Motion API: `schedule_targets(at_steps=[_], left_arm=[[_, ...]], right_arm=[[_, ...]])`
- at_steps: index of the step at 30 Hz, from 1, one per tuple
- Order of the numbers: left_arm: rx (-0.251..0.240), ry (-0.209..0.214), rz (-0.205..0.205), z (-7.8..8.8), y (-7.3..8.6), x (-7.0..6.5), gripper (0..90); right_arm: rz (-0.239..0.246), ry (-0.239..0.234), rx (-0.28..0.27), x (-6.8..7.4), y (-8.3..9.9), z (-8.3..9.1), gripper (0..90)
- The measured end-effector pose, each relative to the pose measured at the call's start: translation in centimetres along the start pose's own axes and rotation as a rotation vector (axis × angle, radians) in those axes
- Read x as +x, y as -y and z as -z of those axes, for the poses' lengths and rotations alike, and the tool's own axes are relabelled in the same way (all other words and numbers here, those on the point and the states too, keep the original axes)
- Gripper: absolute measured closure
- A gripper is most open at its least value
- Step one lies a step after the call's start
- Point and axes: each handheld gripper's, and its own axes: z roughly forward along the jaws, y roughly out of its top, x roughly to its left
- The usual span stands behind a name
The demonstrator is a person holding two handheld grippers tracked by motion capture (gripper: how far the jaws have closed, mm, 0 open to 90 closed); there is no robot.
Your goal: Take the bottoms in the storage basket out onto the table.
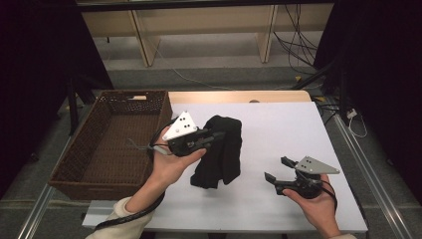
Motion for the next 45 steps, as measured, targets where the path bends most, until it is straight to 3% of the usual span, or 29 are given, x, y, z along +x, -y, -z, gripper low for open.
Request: schedule_targets(at_steps=[45], left_arm=[[0.135,-0.009,0.041,-2.9,4.0,1.4,80.7]], right_arm=[[0.000,-0.001,0.002,0.0,0.0,0.0,19.5]])
